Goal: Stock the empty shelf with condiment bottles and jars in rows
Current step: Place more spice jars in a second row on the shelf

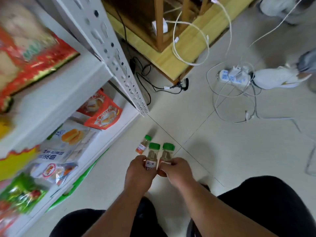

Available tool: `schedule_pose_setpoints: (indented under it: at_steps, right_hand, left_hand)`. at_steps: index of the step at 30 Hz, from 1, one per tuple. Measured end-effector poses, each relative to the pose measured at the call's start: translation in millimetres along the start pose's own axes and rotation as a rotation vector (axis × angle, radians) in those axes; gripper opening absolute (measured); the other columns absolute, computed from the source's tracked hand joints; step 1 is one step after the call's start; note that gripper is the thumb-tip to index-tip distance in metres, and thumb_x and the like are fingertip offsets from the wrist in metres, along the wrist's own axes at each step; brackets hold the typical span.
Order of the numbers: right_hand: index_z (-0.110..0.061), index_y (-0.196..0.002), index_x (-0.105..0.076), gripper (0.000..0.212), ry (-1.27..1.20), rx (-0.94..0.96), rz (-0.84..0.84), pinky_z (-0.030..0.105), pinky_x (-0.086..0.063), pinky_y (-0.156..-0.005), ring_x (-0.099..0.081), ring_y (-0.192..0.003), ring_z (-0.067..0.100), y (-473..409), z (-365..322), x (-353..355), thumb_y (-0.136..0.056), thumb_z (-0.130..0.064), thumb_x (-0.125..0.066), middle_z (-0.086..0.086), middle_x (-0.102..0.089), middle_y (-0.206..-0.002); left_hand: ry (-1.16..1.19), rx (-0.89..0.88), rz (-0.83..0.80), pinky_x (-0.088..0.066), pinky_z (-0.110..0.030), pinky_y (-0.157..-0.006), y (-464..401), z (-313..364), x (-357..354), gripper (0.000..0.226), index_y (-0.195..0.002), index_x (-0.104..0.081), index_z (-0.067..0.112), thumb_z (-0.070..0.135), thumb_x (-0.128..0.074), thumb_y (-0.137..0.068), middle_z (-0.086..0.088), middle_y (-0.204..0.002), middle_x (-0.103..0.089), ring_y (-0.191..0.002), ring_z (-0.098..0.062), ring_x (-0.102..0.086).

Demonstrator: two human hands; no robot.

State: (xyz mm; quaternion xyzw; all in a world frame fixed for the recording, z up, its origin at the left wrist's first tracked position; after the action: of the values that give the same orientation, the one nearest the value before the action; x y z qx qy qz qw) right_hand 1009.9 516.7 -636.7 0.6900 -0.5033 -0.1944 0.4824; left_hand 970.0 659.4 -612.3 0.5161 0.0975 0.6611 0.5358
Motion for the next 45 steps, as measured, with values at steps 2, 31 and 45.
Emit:
schedule_pose_setpoints:
  at_steps: [2,31,45]
  right_hand:
    - [-0.009,-0.069,-0.076,0.014,0.032,0.039,-0.012,0.026,-0.05,-0.059,-0.068,-0.056,0.014,67,-36,23,-0.071,-0.023,-0.074,0.002,-0.075,-0.063]
    - [-0.023,-0.089,-0.075,0.03,0.582,0.927,-0.506,0.037,-0.061,-0.072,-0.073,-0.072,0.008,622,-289,-52,-0.07,-0.047,-0.073,-0.012,-0.077,-0.079]
    - [-0.031,-0.095,-0.071,0.033,0.582,0.998,-0.485,0.036,-0.06,-0.078,-0.072,-0.082,0.007,678,-306,-283,-0.068,-0.048,-0.075,-0.015,-0.077,-0.087]
  left_hand:
    - [0.042,-0.025,0.014,-0.049,-0.036,-0.055,52,29,43,0.012,-0.08,-0.062,0.021,0.031,-0.069,-0.076,0.001,-0.07,-0.067,-0.062,-0.016,-0.063]
    - [0.65,0.032,0.925,-0.053,-0.023,-0.061,560,57,422,0.028,-0.096,-0.067,0.037,0.025,-0.08,-0.074,0.02,-0.079,-0.073,-0.069,0.005,-0.067]
    - [0.657,0.033,1.038,-0.048,-0.023,-0.062,535,-121,583,0.035,-0.108,-0.062,0.043,0.034,-0.077,-0.078,0.021,-0.089,-0.072,-0.076,0.007,-0.065]
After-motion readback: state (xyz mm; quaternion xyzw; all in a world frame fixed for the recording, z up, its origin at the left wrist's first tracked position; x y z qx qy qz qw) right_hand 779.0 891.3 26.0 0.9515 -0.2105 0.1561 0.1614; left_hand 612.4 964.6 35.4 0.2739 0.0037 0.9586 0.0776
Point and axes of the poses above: each hand's wrist, its own y-axis away from the middle knuckle, its own x-axis out of the back of the hand, z = x × y, the point moved 1 cm from there along -y, towards the middle knuckle
